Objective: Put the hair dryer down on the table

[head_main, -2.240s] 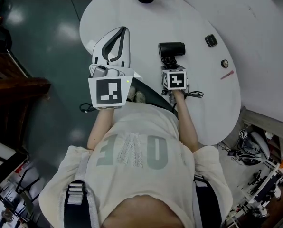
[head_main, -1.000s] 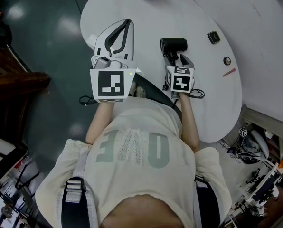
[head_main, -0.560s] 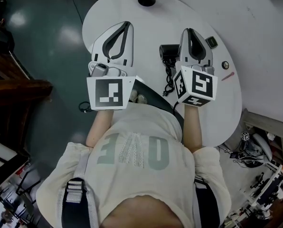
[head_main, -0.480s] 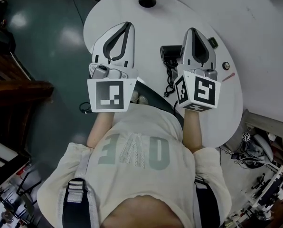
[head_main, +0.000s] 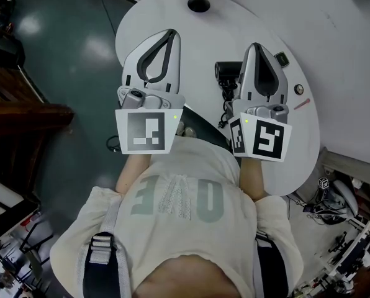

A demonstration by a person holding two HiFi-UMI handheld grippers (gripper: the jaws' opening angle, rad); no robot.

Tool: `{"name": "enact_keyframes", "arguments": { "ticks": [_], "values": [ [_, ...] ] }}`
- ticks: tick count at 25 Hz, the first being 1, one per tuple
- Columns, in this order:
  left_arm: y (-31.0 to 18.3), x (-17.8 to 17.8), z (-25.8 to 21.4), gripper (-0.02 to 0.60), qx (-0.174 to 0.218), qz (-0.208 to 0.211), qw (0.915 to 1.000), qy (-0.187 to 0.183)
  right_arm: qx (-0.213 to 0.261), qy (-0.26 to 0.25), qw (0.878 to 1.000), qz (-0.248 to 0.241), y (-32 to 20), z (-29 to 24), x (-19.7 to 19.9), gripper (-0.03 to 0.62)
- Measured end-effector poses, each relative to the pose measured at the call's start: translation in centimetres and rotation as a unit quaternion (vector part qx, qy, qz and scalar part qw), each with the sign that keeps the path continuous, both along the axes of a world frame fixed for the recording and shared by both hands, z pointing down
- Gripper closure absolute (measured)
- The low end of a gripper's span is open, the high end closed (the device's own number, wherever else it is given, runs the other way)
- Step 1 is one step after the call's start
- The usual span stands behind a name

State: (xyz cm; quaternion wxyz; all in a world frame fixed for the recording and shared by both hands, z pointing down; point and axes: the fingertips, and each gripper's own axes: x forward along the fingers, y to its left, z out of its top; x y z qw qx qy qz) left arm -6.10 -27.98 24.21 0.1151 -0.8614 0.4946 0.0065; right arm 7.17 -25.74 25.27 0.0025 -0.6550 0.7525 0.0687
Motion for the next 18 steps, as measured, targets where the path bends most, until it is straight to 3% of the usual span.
{"name": "enact_keyframes", "arguments": {
  "ticks": [4, 7, 9, 11, 15, 18],
  "values": [
    [0.4, 0.2, 0.6, 0.575, 0.030, 0.013, 0.9975, -0.063, -0.002, 0.000, 1.000, -0.004, 0.2, 0.0, 0.0, 0.589],
    [0.7, 0.6, 1.5, 0.575, 0.059, 0.028, 0.9891, -0.132, -0.004, -0.017, 1.000, -0.017, 0.4, -0.1, -0.1, 0.589],
    [0.8, 0.8, 1.8, 0.575, 0.071, 0.035, 0.9841, -0.160, -0.004, -0.020, 1.000, -0.019, 0.5, -0.3, 0.0, 0.589],
    [0.9, 0.9, 1.6, 0.575, 0.065, 0.034, 0.9862, -0.148, -0.003, -0.018, 1.000, -0.019, 0.7, -0.5, 0.1, 0.589],
    [0.9, 0.8, 0.2, 0.575, 0.022, 0.018, 0.9983, -0.052, -0.006, -0.013, 1.000, -0.020, 1.0, -0.5, 0.0, 0.589],
    [1.1, 0.7, 0.9, 0.575, 0.026, 0.020, 0.9972, -0.067, -0.008, -0.011, 1.000, -0.020, 1.1, -0.4, -0.1, 0.589]
  ]
}}
